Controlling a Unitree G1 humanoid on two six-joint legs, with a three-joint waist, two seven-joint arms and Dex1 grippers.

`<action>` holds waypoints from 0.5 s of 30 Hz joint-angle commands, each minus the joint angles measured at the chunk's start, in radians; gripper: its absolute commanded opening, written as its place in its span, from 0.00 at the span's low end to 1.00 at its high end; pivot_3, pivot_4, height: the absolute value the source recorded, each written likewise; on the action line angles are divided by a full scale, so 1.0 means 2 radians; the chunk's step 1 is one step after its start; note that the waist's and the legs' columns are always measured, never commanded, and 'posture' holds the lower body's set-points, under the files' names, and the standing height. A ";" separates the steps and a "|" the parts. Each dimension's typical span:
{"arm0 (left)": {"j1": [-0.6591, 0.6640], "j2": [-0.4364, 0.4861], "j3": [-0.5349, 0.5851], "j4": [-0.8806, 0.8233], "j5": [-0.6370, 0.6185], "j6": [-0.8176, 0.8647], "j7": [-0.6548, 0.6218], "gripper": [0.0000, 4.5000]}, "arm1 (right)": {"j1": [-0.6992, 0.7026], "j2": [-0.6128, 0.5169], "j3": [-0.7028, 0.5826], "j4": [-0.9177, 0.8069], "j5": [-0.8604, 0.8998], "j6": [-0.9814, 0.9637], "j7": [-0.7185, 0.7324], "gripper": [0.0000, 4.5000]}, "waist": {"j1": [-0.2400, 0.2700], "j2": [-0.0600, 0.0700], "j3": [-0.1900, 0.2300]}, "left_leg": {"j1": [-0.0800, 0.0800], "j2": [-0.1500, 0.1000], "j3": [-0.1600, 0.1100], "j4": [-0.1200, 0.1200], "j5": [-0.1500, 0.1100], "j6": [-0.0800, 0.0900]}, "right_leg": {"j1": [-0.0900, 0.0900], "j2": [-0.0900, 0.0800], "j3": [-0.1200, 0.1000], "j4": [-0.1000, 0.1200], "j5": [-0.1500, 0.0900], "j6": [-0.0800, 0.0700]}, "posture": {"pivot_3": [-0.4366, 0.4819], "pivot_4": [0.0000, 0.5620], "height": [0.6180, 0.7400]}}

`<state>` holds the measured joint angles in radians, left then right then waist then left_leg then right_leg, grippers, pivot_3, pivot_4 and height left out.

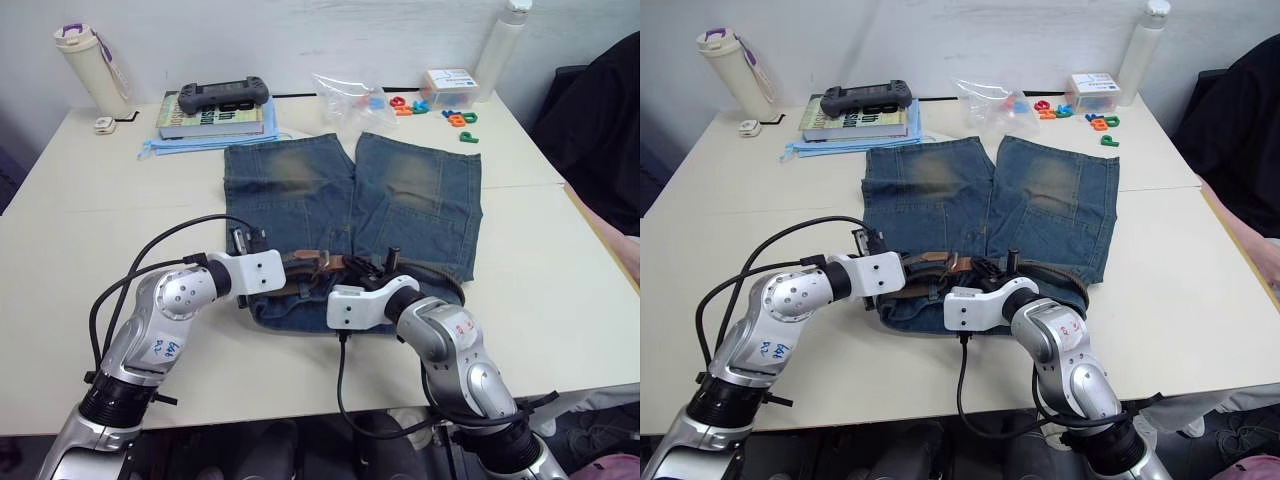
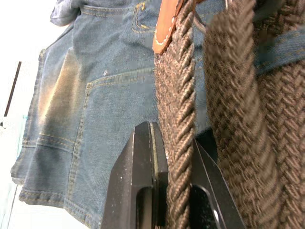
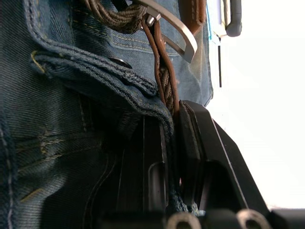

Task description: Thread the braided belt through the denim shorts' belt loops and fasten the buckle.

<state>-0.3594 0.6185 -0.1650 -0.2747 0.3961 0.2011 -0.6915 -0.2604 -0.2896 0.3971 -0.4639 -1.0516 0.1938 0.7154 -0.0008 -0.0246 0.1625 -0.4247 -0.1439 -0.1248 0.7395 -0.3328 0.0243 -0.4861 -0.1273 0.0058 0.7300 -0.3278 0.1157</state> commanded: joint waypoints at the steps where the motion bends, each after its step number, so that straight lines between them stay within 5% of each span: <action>1: -0.002 0.012 0.007 -0.016 0.002 -0.018 0.007 0.00 | -0.009 0.004 0.008 -0.010 0.007 -0.011 -0.005 0.00 | 0.000 0.000 0.000 | 0.000 0.000 0.000 0.000 0.000 0.000 | 0.000 0.000 0.000 0.000 0.000 0.000 | 0.48 0.27 0.34; 15: -0.030 0.015 -0.031 0.013 0.022 -0.042 0.000 0.00 | -0.031 0.003 0.014 -0.008 0.001 -0.009 0.007 0.00 | 0.000 0.000 0.000 | 0.000 0.000 0.000 0.000 0.000 0.000 | 0.000 0.000 0.000 0.000 0.000 0.000 | 0.48 0.27 0.34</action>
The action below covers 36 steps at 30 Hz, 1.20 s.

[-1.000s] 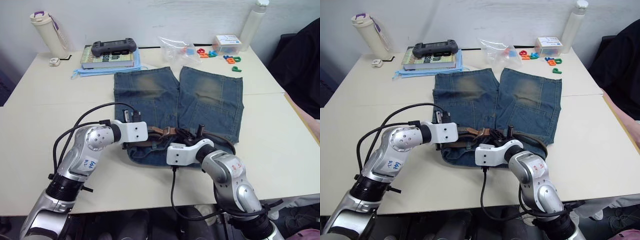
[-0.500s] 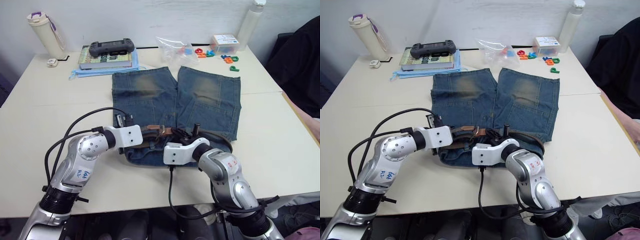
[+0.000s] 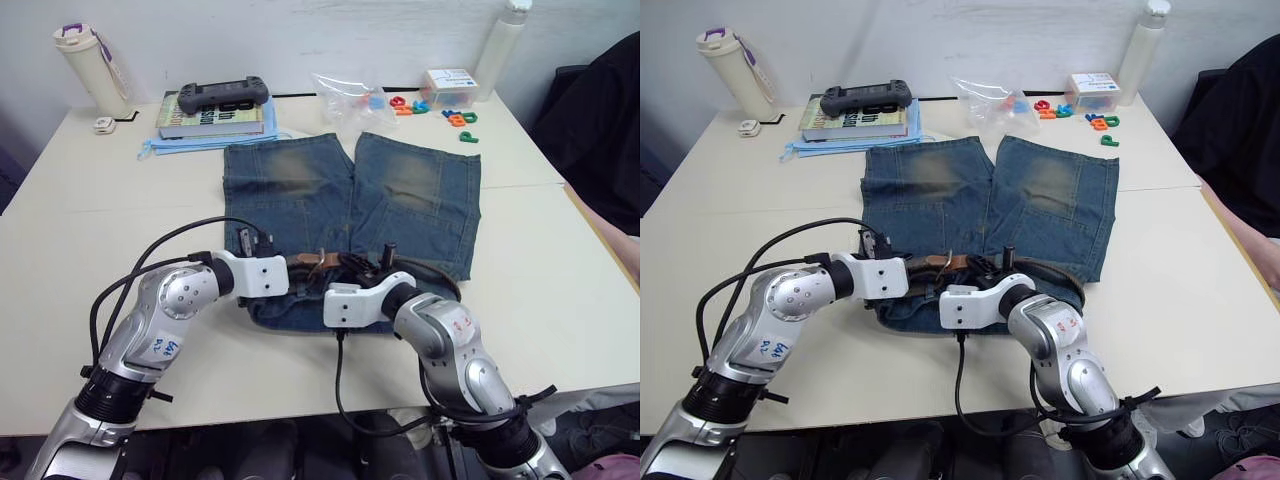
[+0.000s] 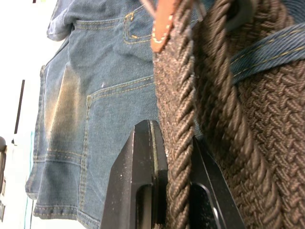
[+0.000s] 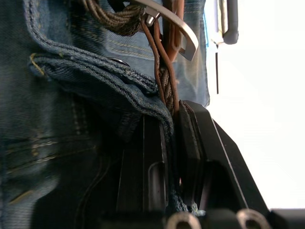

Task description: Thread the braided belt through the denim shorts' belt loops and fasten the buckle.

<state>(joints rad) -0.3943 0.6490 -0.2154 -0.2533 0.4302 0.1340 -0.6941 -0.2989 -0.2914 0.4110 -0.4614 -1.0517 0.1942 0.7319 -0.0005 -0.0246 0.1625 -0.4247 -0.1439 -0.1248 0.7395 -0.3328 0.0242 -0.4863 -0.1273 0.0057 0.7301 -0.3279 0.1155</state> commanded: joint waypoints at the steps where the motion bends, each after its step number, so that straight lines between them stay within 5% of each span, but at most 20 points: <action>1: -0.014 -0.003 -0.008 0.004 0.006 -0.009 0.003 0.00 | -0.012 0.005 0.008 -0.009 0.001 -0.009 -0.001 0.00 | 0.000 0.000 0.000 | 0.000 0.000 0.000 0.000 0.000 0.000 | 0.000 0.000 0.000 0.000 0.000 0.000 | 0.48 0.27 0.34; 10: -0.031 -0.088 -0.039 0.031 -0.004 0.017 0.019 0.00 | -0.016 0.012 0.015 -0.002 0.002 -0.006 -0.002 0.00 | 0.001 0.000 0.000 | 0.000 0.000 0.000 0.000 0.000 0.000 | 0.000 0.000 0.000 0.000 0.000 0.000 | 0.48 0.27 0.34; 17: -0.008 -0.184 -0.035 0.026 -0.091 0.102 -0.015 0.00 | -0.008 0.014 0.013 -0.006 0.006 -0.001 0.009 0.00 | 0.006 0.000 0.000 | 0.000 0.000 0.000 0.002 0.000 0.000 | 0.001 0.000 0.000 0.000 0.000 0.000 | 0.48 0.27 0.34; 27: -0.016 -0.205 -0.061 0.057 -0.112 0.094 -0.037 0.00 | 0.033 0.015 0.005 -0.041 0.022 0.020 0.042 0.00 | 0.012 0.000 0.000 | 0.000 0.000 0.000 0.002 0.000 0.000 | 0.001 0.000 0.000 0.000 0.000 0.000 | 0.48 0.27 0.34; 36: -0.010 -0.204 -0.070 0.056 -0.117 0.091 -0.042 0.00 | 0.084 0.024 -0.035 -0.119 0.033 0.082 0.088 0.93 | 0.014 0.000 0.000 | 0.000 0.000 0.000 0.002 -0.001 0.000 | 0.002 0.000 0.000 -0.001 0.000 0.000 | 0.48 0.27 0.34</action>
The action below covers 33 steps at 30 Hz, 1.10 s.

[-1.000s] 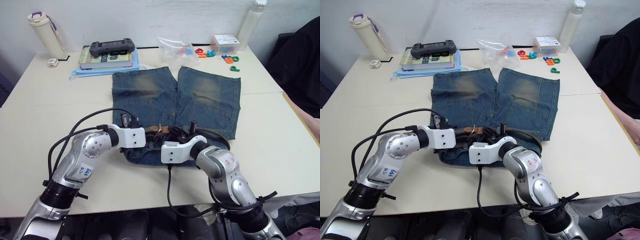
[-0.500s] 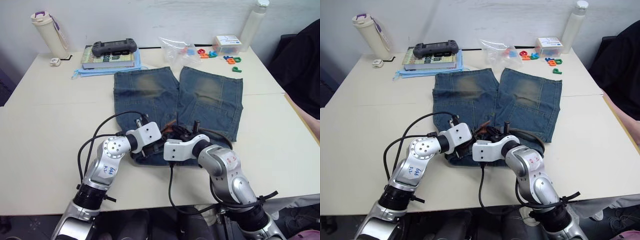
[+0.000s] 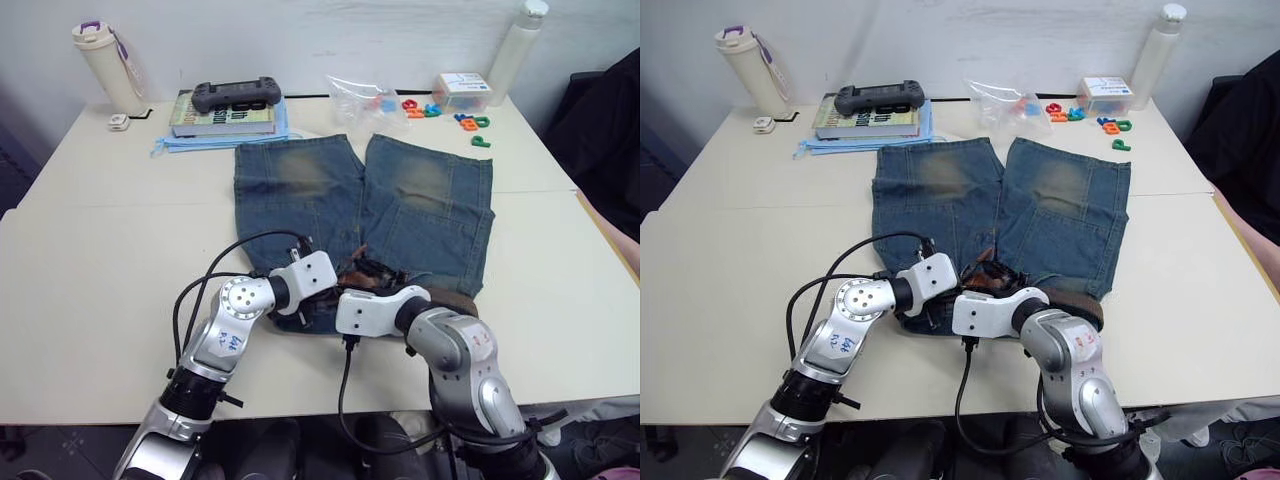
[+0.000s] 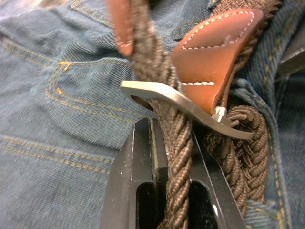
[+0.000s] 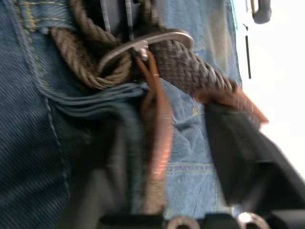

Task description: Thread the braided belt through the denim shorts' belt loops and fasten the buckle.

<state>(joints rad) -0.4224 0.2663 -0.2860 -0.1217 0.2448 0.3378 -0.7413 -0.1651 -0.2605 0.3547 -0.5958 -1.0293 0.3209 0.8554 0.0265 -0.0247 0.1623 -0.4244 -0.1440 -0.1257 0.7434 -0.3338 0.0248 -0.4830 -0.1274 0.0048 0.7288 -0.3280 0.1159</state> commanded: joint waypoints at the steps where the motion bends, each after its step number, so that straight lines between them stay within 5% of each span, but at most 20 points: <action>1: 0.005 -0.012 -0.035 -0.009 -0.025 -0.010 -0.018 0.00 | 0.025 0.008 -0.017 -0.070 0.025 0.028 0.037 0.93 | 0.001 0.000 0.000 | 0.000 0.000 0.000 0.000 0.000 0.000 | 0.000 0.000 0.000 0.000 0.000 0.000 | 0.48 0.27 0.34; 8: 0.008 -0.005 -0.040 -0.011 -0.030 -0.009 -0.015 0.00 | 0.051 0.005 -0.055 -0.155 0.053 0.079 0.094 0.93 | 0.002 0.000 0.000 | 0.000 0.000 -0.001 0.000 0.000 0.000 | 0.001 0.000 0.000 -0.001 0.000 0.000 | 0.48 0.27 0.34; 14: 0.006 -0.001 -0.044 -0.009 -0.032 -0.009 -0.013 0.00 | 0.000 -0.010 -0.103 -0.200 0.100 0.137 0.150 0.93 | 0.001 0.000 0.000 | 0.000 0.000 -0.001 0.000 0.000 0.001 | 0.001 0.000 -0.001 -0.001 0.000 0.000 | 0.48 0.27 0.34; 22: 0.007 0.004 -0.049 -0.013 -0.034 -0.011 -0.011 0.00 | -0.046 -0.093 -0.099 -0.143 0.103 0.056 0.116 0.93 | 0.003 0.000 0.000 | 0.000 0.000 -0.001 -0.001 -0.001 0.001 | 0.001 -0.001 -0.001 -0.003 0.000 0.000 | 0.48 0.27 0.34; 33: 0.010 0.013 -0.055 -0.019 -0.028 -0.019 -0.007 0.00 | -0.042 -0.122 -0.059 -0.100 0.095 -0.002 0.075 0.93 | 0.003 0.000 0.000 | 0.000 0.000 -0.001 -0.001 -0.001 0.001 | 0.001 -0.001 -0.001 -0.003 0.000 0.001 | 0.48 0.27 0.34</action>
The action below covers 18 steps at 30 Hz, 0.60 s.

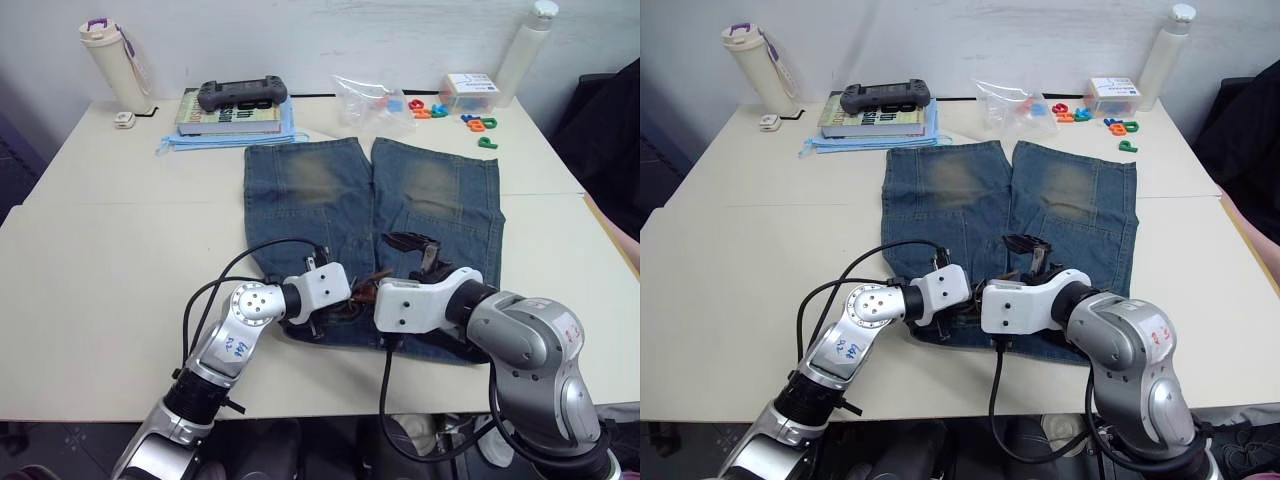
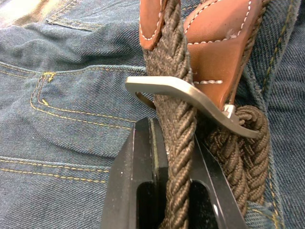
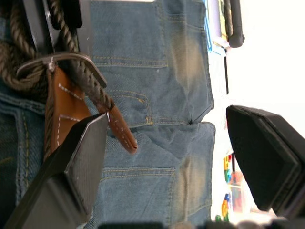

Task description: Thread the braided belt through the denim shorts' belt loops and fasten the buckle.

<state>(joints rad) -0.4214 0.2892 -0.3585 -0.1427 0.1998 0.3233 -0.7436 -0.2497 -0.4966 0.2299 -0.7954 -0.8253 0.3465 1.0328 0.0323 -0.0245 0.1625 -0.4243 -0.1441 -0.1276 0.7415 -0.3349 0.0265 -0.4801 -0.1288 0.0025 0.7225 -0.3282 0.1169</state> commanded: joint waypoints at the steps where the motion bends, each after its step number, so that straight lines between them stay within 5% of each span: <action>1: 0.010 0.002 -0.019 -0.009 -0.006 -0.012 -0.005 0.00 | 0.001 -0.005 0.006 0.003 -0.007 -0.017 -0.016 0.93 | 0.000 0.000 0.000 | 0.000 0.000 0.000 0.000 0.000 0.000 | 0.000 0.000 0.000 0.000 0.000 0.000 | 0.48 0.27 0.34; 4: 0.009 0.005 -0.020 -0.008 -0.003 -0.018 -0.002 0.00 | 0.006 -0.007 0.011 0.008 -0.006 -0.024 -0.020 0.93 | 0.001 0.000 0.000 | 0.000 0.000 0.000 0.000 0.000 0.000 | 0.000 0.000 0.000 0.000 0.000 0.000 | 0.48 0.27 0.34; 7: 0.008 0.006 -0.021 -0.007 -0.004 -0.020 0.000 0.00 | 0.008 -0.006 0.016 0.012 -0.006 -0.027 -0.021 0.75 | 0.001 0.000 0.000 | 0.000 0.000 0.000 0.000 0.000 0.000 | 0.000 0.000 0.000 0.000 0.000 0.000 | 0.48 0.27 0.34; 11: 0.006 0.009 -0.023 -0.003 0.000 -0.031 0.006 0.00 | 0.012 -0.005 0.019 0.015 -0.008 -0.027 -0.024 0.28 | 0.002 0.000 0.000 | 0.000 0.000 0.000 0.000 0.000 0.000 | 0.000 0.000 0.000 0.000 0.000 0.000 | 0.48 0.27 0.34; 14: 0.004 0.010 -0.021 0.002 -0.002 -0.036 0.008 0.00 | 0.014 -0.002 0.018 0.017 -0.010 -0.022 -0.025 0.02 | 0.003 0.000 0.000 | 0.000 0.000 0.000 0.000 0.000 0.000 | 0.000 0.000 0.000 0.000 0.000 0.000 | 0.48 0.27 0.34; 15: 0.003 0.010 -0.021 0.003 -0.003 -0.039 0.009 0.00 | 0.014 -0.001 0.018 0.017 -0.011 -0.021 -0.025 0.00 | 0.002 0.000 0.000 | 0.000 0.000 0.000 0.000 0.000 0.000 | 0.000 0.000 0.000 0.000 0.000 0.000 | 0.48 0.27 0.34; 18: 0.003 0.012 -0.013 0.004 -0.009 -0.054 0.013 0.28 | 0.018 0.004 0.017 0.017 -0.015 -0.014 -0.028 0.00 | 0.002 0.000 0.000 | 0.000 0.000 0.000 0.000 0.000 0.000 | 0.000 0.000 0.000 0.000 0.000 0.000 | 0.48 0.27 0.34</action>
<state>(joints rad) -0.4217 0.3157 -0.3675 -0.1300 0.2017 0.2475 -0.7091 -0.2107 -0.4985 0.2781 -0.7424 -0.8337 0.3108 1.0047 0.0363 -0.0245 0.1625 -0.4244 -0.1441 -0.1277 0.7416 -0.3349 0.0265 -0.4804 -0.1287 0.0025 0.7228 -0.3282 0.1169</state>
